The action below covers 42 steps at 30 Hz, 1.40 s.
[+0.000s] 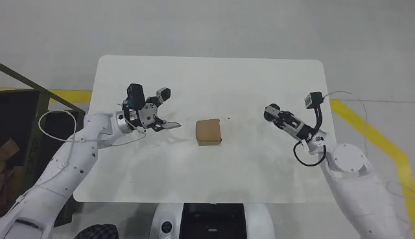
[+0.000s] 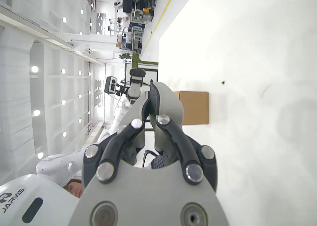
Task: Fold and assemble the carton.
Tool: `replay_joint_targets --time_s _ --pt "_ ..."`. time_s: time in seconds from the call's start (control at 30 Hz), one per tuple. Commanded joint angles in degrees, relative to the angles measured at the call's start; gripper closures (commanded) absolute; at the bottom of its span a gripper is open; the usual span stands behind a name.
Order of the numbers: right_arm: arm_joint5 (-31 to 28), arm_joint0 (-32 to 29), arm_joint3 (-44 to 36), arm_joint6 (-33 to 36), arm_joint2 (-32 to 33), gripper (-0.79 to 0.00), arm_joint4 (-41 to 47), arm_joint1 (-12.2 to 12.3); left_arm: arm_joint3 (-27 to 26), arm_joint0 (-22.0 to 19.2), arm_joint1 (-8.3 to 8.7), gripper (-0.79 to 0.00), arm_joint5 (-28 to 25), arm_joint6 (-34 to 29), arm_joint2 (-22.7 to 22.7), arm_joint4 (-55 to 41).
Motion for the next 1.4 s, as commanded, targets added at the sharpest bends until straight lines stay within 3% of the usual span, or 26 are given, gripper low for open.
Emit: replay_joint_targets --time_s 0.0,0.53,0.9,0.93,1.03,1.07,1.1,1.13,1.17,1.37 --pt "-1.09 1.08 1.59 -2.04 0.46 0.0 -1.63 -0.08 -0.87 0.91 0.45 -0.785 0.08 -2.72 -2.2 -1.86" --pt "-4.26 1.12 3.97 -17.16 7.03 0.0 -12.32 -0.06 -7.34 9.02 3.2 -0.785 4.72 -17.66 -19.01 -13.54" --pt "-7.29 1.16 5.45 -22.88 8.87 0.0 -17.43 -0.38 -5.33 9.15 3.29 -0.785 6.29 -22.94 -23.09 -19.49" --pt "-7.33 1.15 5.42 -23.25 9.04 -0.068 -17.64 -0.41 -4.62 8.92 3.22 -0.785 6.27 -23.33 -22.96 -19.93" --pt "-7.49 1.1 5.41 -23.73 9.21 -0.391 -18.11 -0.51 -2.66 7.73 2.96 -0.785 6.38 -23.88 -22.36 -20.9" --pt "-7.49 1.1 5.41 -23.73 9.21 -0.736 -18.11 -0.51 -2.2 7.32 2.86 -0.785 6.28 -23.96 -22.1 -21.04" --pt "-7.49 1.1 5.41 -23.73 9.21 -0.785 -18.11 -0.51 -1.85 6.96 2.77 -0.785 6.15 -24.01 -21.88 -21.02" --pt "-7.49 1.1 5.41 -23.73 9.21 -0.785 -18.11 -0.51 -1.85 6.96 2.77 -0.785 6.15 -24.01 -21.88 -21.02" --pt "-7.5 1.1 5.41 -23.75 9.22 -0.232 -18.13 -0.52 -1.93 7.04 2.79 -0.784 6.21 -24.01 -21.94 -21.06" --pt "-7.49 1.1 5.41 -23.73 9.21 -0.574 -18.11 -0.51 -1.85 6.96 2.77 -0.784 6.14 -24.01 -21.88 -21.02"
